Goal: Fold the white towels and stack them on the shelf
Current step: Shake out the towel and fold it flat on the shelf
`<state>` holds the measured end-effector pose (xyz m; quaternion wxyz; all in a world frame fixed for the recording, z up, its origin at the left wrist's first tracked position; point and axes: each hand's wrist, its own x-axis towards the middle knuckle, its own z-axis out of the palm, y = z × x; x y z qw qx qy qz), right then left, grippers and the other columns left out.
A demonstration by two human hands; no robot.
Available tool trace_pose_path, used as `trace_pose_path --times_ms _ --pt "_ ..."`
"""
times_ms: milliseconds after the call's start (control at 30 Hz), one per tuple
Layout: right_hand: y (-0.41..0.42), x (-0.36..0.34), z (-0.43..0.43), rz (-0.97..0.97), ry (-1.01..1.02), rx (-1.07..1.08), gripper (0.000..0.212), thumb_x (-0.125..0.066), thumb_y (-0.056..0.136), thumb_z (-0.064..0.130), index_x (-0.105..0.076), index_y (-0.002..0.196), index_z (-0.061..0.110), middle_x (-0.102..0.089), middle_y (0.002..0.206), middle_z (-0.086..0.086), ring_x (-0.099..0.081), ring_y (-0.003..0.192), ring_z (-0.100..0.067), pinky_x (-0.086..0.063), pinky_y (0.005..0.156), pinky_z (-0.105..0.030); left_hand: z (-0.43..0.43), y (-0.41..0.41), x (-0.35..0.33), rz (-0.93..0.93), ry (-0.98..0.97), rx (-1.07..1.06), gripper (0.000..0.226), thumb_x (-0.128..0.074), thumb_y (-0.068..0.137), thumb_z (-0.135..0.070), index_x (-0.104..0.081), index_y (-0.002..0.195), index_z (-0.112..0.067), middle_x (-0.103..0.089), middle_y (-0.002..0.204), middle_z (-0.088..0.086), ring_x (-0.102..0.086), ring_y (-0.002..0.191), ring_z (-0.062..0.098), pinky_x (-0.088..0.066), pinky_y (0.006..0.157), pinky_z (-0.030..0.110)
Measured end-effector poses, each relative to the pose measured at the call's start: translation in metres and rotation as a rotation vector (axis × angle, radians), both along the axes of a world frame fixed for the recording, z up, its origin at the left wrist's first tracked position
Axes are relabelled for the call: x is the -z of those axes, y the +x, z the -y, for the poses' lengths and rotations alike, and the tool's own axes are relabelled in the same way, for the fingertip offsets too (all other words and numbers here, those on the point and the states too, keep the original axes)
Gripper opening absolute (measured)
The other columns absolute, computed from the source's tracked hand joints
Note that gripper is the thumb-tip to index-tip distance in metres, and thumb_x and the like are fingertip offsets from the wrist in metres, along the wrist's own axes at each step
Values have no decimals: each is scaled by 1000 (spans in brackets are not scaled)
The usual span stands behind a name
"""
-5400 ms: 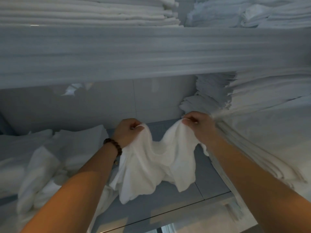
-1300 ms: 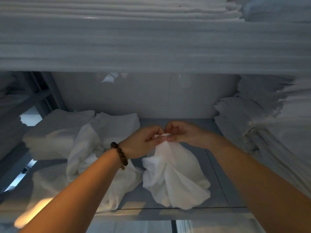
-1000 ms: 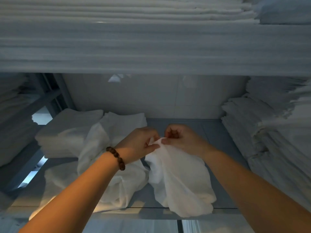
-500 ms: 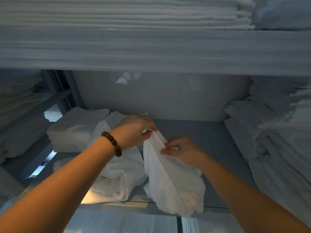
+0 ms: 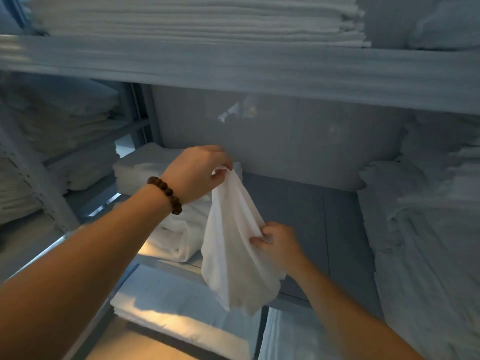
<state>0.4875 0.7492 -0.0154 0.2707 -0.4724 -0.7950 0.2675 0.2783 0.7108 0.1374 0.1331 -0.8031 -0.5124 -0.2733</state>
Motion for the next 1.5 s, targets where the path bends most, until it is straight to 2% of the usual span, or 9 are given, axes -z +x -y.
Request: trace_pose_path --times_ms 200,433,567,900,1033,1200,1333,1433,1500 --pt "15 12 15 -43 -26 -6 20 -67 82 15 -71 96 1 -66 101 -15 -62 92 -29 -47 85 -38 34 -19 -21 39 54 -164 16 -59 83 -4 -71 93 -8 -67 92 10 -63 84 29 -51 79 43" --pt "9 35 25 39 -26 -4 16 -67 79 14 -69 85 -1 -61 85 -15 -57 79 -27 -34 65 -32 55 -37 -47 85 208 -275 14 -61 81 -5 -72 90 -6 -68 90 11 -62 81 27 -46 81 35" --pt "6 55 31 115 -44 -7 21 -68 80 17 -67 80 -4 -58 81 -15 -59 80 -30 -29 64 -32 73 -61 -54 45 232 -330 15 -62 80 -3 -73 89 -6 -69 90 13 -63 80 29 -47 82 39" --pt "-5 63 21 299 -28 -103 17 -65 83 18 -60 72 6 -49 84 -10 -57 84 -29 -33 67 -31 147 -192 -34 106 162 -650 15 -65 78 0 -74 89 -4 -70 88 16 -63 81 34 -49 83 41" --pt "-6 51 8 357 79 -54 19 -62 88 20 -66 79 3 -48 83 -7 -59 87 -30 -39 71 -34 175 -231 -13 173 114 -727 14 -67 77 2 -74 88 -3 -70 84 15 -62 77 32 -46 79 37" --pt "-7 8 -18 220 156 -11 19 -63 87 10 -68 91 -8 -64 92 -25 -61 89 -37 -43 79 -40 187 -253 12 218 73 -759 13 -67 79 1 -74 88 -4 -71 82 13 -56 71 20 -48 79 36" --pt "1 -28 -32 111 279 24 21 -57 91 8 -68 100 -7 -65 110 -23 -61 100 -38 -44 92 -41 189 -262 28 362 59 -771 12 -68 79 0 -74 89 -5 -70 83 12 -61 75 22 -50 80 36" --pt "12 -39 -40 213 192 -48 22 -55 92 9 -67 102 -6 -64 110 -21 -59 103 -36 -41 90 -37 184 -263 42 280 -38 -740 12 -70 78 -1 -75 87 -7 -71 81 10 -60 72 21 -50 80 35" --pt "20 -44 -45 162 130 -26 22 -58 91 10 -68 102 -7 -66 106 -18 -59 99 -32 -40 87 -35 178 -261 47 342 -76 -718 12 -70 78 0 -75 87 -7 -69 80 7 -60 72 19 -48 80 31"
